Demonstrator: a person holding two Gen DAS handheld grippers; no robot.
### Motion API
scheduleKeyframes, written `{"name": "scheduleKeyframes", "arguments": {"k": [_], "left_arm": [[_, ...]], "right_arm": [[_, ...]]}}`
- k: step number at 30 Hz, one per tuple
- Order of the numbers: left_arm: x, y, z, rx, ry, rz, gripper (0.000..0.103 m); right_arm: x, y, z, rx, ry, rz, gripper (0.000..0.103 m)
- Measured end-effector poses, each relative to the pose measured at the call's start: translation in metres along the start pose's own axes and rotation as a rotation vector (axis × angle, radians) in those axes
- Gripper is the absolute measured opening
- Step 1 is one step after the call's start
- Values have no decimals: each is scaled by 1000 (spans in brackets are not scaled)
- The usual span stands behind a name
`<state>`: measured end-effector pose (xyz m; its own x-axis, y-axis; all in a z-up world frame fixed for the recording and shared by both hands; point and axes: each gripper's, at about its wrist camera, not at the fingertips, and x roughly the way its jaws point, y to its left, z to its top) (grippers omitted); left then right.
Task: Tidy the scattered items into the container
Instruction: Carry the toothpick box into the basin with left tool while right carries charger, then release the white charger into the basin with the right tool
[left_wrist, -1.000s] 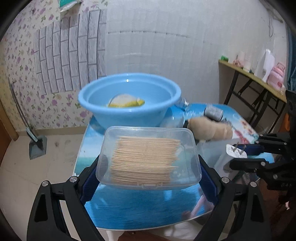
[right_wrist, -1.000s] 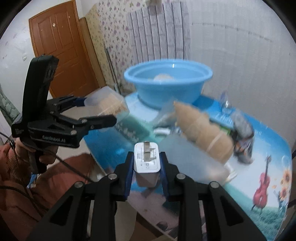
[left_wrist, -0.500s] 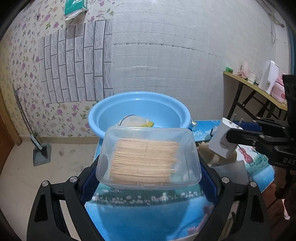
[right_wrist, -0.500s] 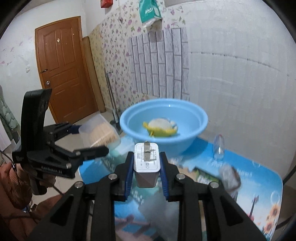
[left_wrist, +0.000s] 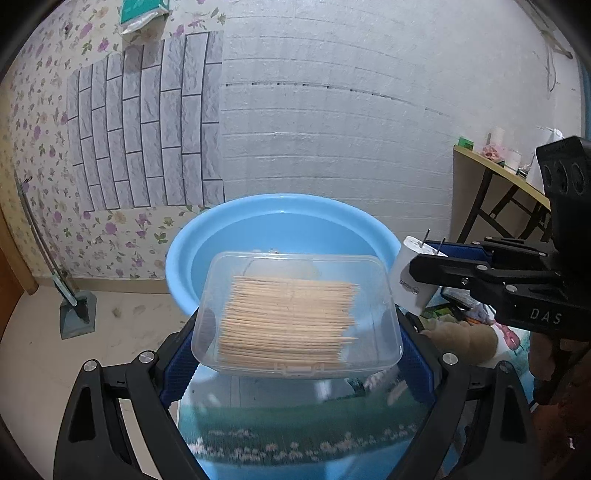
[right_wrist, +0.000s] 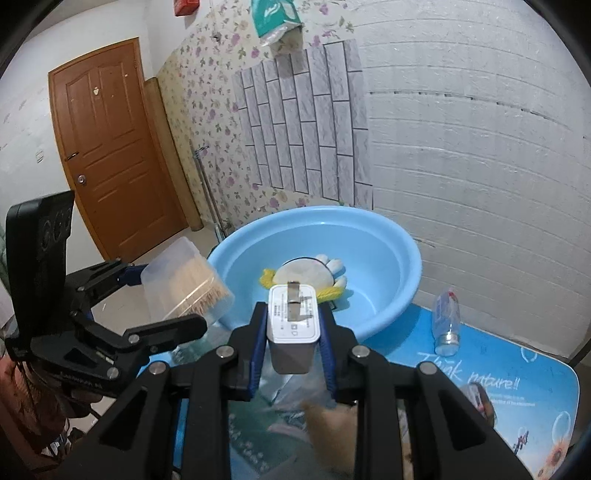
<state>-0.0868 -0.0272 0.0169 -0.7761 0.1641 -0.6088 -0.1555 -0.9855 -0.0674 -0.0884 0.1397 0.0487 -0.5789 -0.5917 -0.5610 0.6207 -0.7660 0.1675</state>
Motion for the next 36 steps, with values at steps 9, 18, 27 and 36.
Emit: {"name": "scheduleKeyframes", "arguments": {"k": [9, 18, 27, 36], "left_arm": [[33, 4, 11, 1, 18, -10, 93], [44, 0, 5, -2, 45, -8, 93], [33, -4, -1, 4, 41, 8, 93], [17, -12, -10, 5, 37, 9, 93]], "right_arm": [[28, -14, 16, 2, 26, -6, 26], [40, -22, 16, 28, 42, 3, 26], [37, -21, 13, 39, 57, 1, 29], [21, -25, 2, 57, 61, -18, 29]]}}
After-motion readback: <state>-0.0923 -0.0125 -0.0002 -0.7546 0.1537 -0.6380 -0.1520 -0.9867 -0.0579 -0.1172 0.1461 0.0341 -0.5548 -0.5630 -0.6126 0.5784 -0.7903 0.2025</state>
